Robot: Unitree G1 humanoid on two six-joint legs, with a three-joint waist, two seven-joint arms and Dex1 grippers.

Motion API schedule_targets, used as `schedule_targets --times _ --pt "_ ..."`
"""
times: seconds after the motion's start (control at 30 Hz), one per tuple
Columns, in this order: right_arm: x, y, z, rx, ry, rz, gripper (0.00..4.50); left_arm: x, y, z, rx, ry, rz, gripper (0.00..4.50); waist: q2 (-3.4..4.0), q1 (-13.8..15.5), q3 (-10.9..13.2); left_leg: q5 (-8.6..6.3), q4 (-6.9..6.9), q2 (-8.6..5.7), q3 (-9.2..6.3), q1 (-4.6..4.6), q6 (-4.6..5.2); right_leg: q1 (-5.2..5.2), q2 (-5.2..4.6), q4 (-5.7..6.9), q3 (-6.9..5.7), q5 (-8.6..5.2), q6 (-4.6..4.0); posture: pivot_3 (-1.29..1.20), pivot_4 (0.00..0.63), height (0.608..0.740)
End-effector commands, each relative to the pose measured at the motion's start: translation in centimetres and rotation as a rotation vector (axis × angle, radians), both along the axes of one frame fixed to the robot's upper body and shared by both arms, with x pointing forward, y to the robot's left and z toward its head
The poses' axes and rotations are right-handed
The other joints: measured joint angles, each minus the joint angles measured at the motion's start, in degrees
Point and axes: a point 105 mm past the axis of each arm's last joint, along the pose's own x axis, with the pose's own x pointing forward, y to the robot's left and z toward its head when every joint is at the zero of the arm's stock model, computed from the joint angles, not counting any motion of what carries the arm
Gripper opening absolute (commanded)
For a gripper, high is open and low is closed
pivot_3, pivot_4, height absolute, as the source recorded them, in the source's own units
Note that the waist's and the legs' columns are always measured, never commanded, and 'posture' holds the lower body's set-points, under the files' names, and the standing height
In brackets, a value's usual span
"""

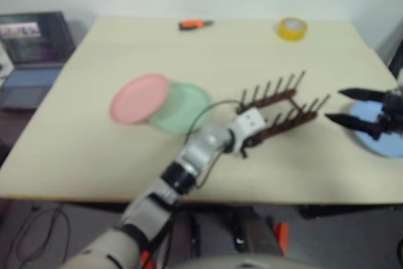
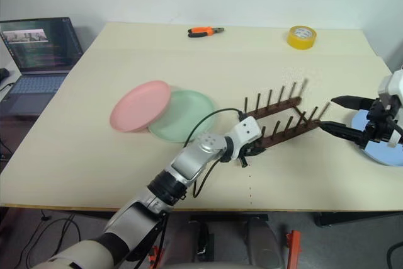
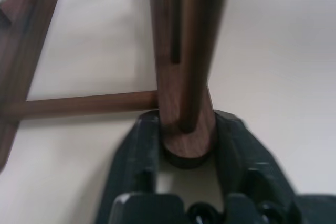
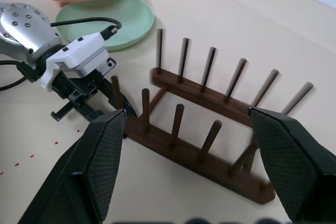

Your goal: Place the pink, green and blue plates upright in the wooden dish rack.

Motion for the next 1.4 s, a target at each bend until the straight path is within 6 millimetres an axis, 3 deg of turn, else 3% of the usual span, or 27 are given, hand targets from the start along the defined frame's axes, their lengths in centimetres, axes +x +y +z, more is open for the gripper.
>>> schedule_targets --times 0.03,0.23,0.43,0.57,0.9,1.3,1.4 --pt "-0.3 0.1 1.3 0.001 -0.056 0.005 4.05 0.5 0.1 0.3 0.017 -0.037 -0.009 1.01 0.00 0.00 0.00 0.00 0.00 0.00 0.00 0.00 0.00 0.00 0.00 -0.01 0.00 0.00 0.00 0.00 0.150 0.740" --pt "-0.1 0.2 1.2 0.002 -0.057 0.000 4.05 -0.5 1.0 0.8 0.022 -0.010 -0.170 1.01 0.01 -0.20 0.00 0.00 -0.02 0.00 0.00 0.00 0.00 -0.01 0.03 -0.01 -0.03 -0.01 -0.02 0.00 0.150 0.740" --pt "0.1 0.1 1.2 0.000 -0.059 -0.002 4.05 0.2 2.1 1.9 0.081 -0.025 -0.295 1.01 -0.01 -0.05 0.01 -0.01 -0.06 0.02 -0.06 -0.05 -0.01 -0.03 0.04 -0.06 -0.09 -0.05 -0.08 0.00 0.150 0.740" --pt "0.0 0.0 1.3 -0.001 -0.061 -0.006 4.05 0.7 1.9 2.2 0.095 -0.027 -0.339 1.01 -0.01 0.01 0.01 -0.04 -0.06 0.03 -0.03 -0.12 0.05 -0.04 -0.04 -0.12 -0.07 -0.06 -0.06 0.00 0.150 0.740" --pt "-0.6 -0.4 1.2 -0.005 -0.054 -0.029 4.05 0.9 0.8 1.7 0.086 -0.009 -0.355 1.01 -0.05 0.02 0.03 -0.09 -0.06 0.04 -0.01 -0.17 0.13 -0.07 -0.06 -0.12 -0.07 -0.09 -0.03 0.00 0.150 0.740" --pt "-1.0 -0.9 0.9 0.003 -0.049 -0.052 4.05 0.9 1.3 1.0 0.117 0.011 -0.323 1.01 -0.05 -0.01 0.03 -0.09 -0.06 0.04 -0.02 -0.15 0.13 -0.06 -0.06 -0.11 -0.08 -0.09 -0.02 0.00 0.150 0.740" --pt "-0.8 -0.7 0.9 0.005 -0.049 -0.046 4.05 1.3 1.4 1.0 0.122 0.004 -0.291 2.03 -0.04 -0.02 0.02 -0.09 -0.06 0.04 -0.03 -0.13 0.13 -0.06 -0.05 -0.10 -0.09 -0.09 -0.02 0.00 0.150 0.740"
